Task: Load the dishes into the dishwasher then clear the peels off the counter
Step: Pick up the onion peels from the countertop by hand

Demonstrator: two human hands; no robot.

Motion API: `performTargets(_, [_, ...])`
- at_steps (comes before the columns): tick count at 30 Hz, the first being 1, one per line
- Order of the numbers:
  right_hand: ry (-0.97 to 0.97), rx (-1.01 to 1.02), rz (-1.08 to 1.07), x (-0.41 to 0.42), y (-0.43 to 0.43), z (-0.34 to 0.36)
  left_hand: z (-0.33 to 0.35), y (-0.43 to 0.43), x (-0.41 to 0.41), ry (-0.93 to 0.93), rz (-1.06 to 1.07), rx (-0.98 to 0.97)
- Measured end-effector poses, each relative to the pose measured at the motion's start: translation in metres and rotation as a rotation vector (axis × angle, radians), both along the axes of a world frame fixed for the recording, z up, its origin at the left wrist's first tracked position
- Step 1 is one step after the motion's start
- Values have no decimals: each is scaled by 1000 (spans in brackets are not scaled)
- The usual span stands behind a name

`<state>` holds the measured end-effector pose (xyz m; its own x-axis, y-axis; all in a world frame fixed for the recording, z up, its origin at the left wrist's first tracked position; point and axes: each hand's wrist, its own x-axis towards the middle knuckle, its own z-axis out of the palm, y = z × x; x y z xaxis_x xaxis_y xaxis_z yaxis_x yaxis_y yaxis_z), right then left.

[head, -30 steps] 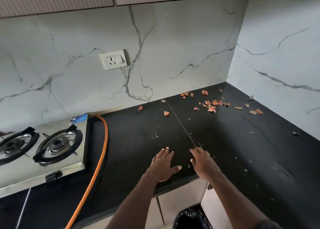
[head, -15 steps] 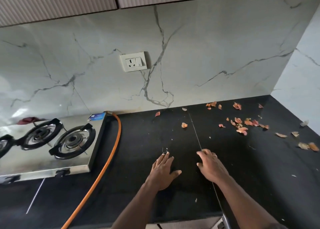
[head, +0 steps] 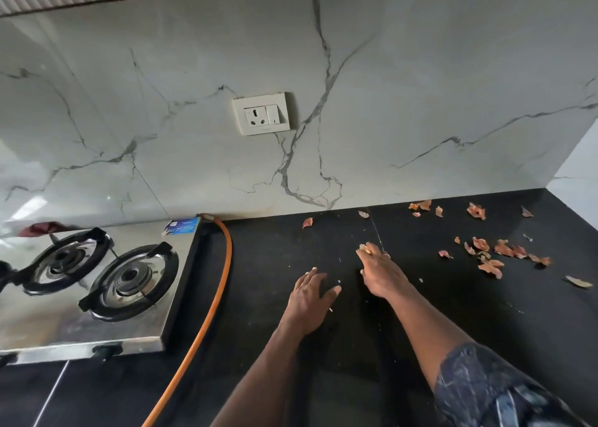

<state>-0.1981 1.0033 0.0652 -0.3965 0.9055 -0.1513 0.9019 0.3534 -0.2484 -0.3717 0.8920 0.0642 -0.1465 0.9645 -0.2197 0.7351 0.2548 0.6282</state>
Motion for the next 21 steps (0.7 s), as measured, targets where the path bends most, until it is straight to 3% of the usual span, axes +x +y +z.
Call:
performTargets(7, [-33, 23, 61, -2, 28, -15, -2, 32, -2, -707, 350, 29])
performTargets(12, [51, 39, 8, 7, 25, -25, -5, 47, 7, -1175, 614, -14])
performTargets(16, [109, 42, 19, -2, 18, -19, -15, 52, 15, -1357, 770, -31])
performTargets(21, [58, 91, 39, 0, 27, -20, -21, 57, 20, -1425, 821, -14])
